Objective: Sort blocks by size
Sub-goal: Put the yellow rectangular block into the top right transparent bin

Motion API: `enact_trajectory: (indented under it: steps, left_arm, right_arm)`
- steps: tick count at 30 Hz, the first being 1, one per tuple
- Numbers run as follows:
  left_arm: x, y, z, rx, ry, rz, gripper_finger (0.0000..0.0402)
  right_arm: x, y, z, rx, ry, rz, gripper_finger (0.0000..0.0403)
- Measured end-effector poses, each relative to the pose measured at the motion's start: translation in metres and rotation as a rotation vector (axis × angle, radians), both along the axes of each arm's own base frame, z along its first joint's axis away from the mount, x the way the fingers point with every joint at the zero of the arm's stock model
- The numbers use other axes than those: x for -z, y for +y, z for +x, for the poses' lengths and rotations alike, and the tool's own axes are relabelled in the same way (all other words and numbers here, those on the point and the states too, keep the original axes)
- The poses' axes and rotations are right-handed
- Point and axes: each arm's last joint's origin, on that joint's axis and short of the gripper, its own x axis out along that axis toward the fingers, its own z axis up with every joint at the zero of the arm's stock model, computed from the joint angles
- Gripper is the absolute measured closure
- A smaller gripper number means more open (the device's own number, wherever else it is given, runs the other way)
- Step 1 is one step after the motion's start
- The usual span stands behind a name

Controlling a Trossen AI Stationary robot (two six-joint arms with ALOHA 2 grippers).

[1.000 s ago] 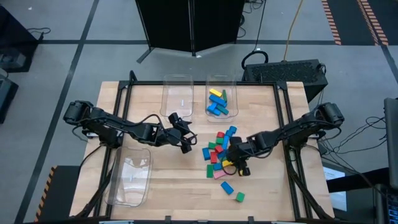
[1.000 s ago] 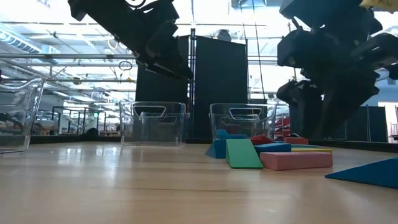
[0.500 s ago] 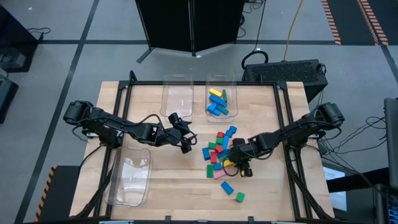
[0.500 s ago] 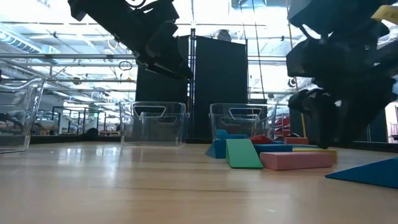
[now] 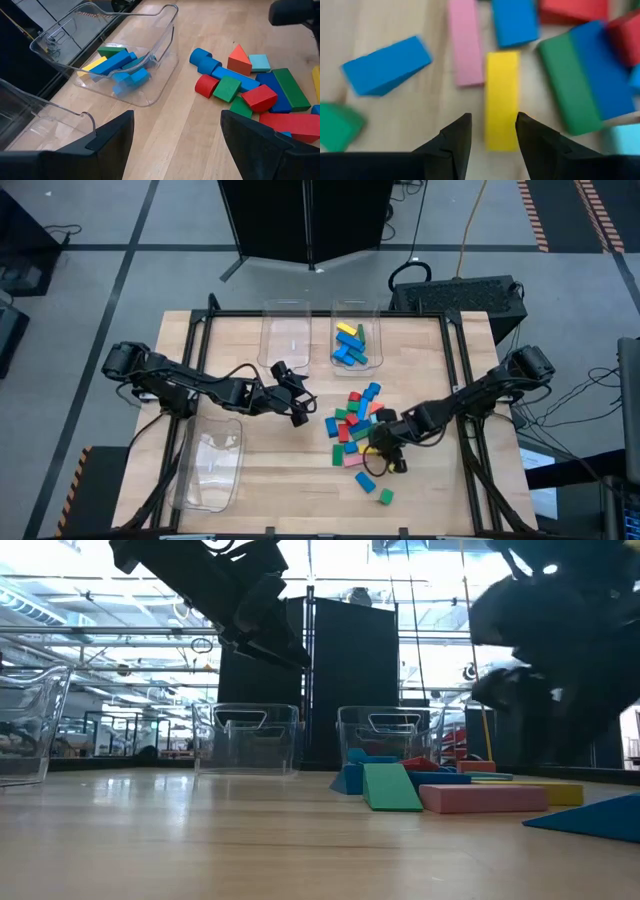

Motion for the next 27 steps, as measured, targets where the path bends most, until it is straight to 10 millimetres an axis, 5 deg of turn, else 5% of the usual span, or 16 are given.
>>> enact_trajectory:
  steps: [5,17,22,27]
  left_arm:
    - [0.0,0.0,0.0,0.0,0.0,0.0,0.0104]
    - [0.0,0.0,0.0,0.0,0.0,0.0,0.0104]
    - [0.0,0.0,0.0,0.0,0.001,0.0,0.0104]
    - [0.0,0.0,0.0,0.0,0.001,0.0,0.0104]
  right_arm:
    - [-0.002,-0.001,0.002,0.028,-0.026,-0.039,0.0241]
    - [0.019,0.003,0.005,0.051,0.038,-0.087,0.013]
    - [0.023,0.003,0.006,0.066,0.038,-0.103,0.0137]
    - [0.023,0.004,0.006,0.062,0.041,-0.098,0.019]
